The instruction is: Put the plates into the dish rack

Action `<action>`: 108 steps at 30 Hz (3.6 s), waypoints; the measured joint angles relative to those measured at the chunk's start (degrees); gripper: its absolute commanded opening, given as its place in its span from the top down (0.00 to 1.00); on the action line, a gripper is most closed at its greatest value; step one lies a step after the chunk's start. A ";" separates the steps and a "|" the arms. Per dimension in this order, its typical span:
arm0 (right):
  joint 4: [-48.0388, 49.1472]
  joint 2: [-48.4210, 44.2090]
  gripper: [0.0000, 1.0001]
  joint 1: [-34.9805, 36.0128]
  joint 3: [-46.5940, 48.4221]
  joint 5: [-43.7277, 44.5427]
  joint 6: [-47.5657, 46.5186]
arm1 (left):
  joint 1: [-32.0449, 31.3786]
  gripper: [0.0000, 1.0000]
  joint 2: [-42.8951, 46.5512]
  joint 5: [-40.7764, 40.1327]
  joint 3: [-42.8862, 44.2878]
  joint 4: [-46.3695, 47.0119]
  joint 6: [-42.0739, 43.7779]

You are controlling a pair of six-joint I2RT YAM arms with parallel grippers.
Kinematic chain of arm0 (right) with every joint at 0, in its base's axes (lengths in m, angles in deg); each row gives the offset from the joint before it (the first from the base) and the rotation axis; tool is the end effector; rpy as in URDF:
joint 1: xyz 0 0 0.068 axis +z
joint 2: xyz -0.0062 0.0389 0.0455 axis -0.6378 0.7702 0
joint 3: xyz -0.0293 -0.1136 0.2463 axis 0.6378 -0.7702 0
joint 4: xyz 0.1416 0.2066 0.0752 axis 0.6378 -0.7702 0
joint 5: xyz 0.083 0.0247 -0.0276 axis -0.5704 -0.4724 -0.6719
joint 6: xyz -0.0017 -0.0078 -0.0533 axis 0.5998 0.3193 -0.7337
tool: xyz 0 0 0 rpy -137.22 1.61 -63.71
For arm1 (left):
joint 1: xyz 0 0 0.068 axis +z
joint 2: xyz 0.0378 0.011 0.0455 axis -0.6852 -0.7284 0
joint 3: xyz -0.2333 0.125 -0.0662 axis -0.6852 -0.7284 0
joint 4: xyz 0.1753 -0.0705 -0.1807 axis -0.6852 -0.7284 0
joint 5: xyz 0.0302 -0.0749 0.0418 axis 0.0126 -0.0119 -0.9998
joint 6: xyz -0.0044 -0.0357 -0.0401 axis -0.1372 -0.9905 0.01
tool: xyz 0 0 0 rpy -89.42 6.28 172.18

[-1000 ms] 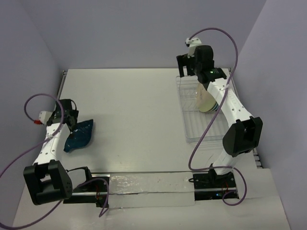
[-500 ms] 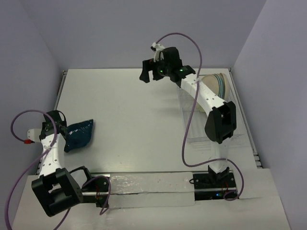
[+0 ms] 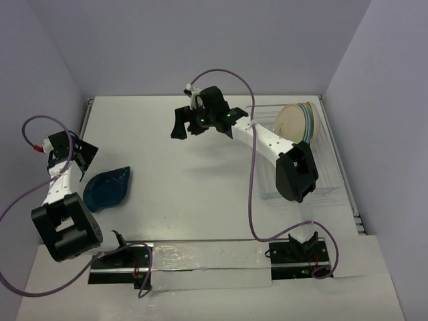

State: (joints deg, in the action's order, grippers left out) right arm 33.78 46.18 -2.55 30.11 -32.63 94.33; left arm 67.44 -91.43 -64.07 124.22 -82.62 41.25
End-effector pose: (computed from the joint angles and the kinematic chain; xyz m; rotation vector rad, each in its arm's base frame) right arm 0.3710 0.2990 0.3049 -0.6854 2.0939 0.9866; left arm 0.2511 0.1192 0.2319 -1.3989 1.9604 0.0461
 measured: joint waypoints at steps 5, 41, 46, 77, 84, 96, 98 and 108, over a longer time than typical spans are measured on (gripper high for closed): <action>0.53 -0.05 0.03 -0.47 -3.22 -0.25 -0.93 | 1.10 0.01 -0.18 5.99 0.54 4.13 7.67; 18.38 7.47 0.02 18.77 -11.44 14.76 23.45 | 5.06 0.01 -4.85 16.93 -10.84 8.81 4.71; 20.64 4.61 0.02 16.27 -18.73 14.46 24.38 | 5.06 0.01 -2.76 22.31 -14.43 12.36 4.59; 30.14 -2.21 0.02 7.94 -31.33 8.70 26.58 | -16.59 0.45 8.27 11.46 -24.84 15.22 -0.10; 30.43 -2.55 0.02 7.64 -31.96 8.73 27.22 | -20.04 0.80 5.99 10.93 -24.22 14.56 0.25; 30.47 -5.72 0.02 6.03 -34.91 9.18 27.48 | -26.93 0.34 7.11 8.06 -22.81 12.67 -1.95; 30.49 -5.92 0.02 6.01 -34.91 9.20 27.48 | -27.37 0.28 10.63 7.11 -22.90 9.87 -3.27; 30.43 -6.47 0.02 6.01 -35.55 9.03 27.26 | -27.52 0.20 31.08 3.55 -26.22 4.55 -9.45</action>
State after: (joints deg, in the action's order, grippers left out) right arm 64.20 39.71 3.46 -5.44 -23.60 121.59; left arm 39.92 -60.35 -60.52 98.00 -78.07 31.80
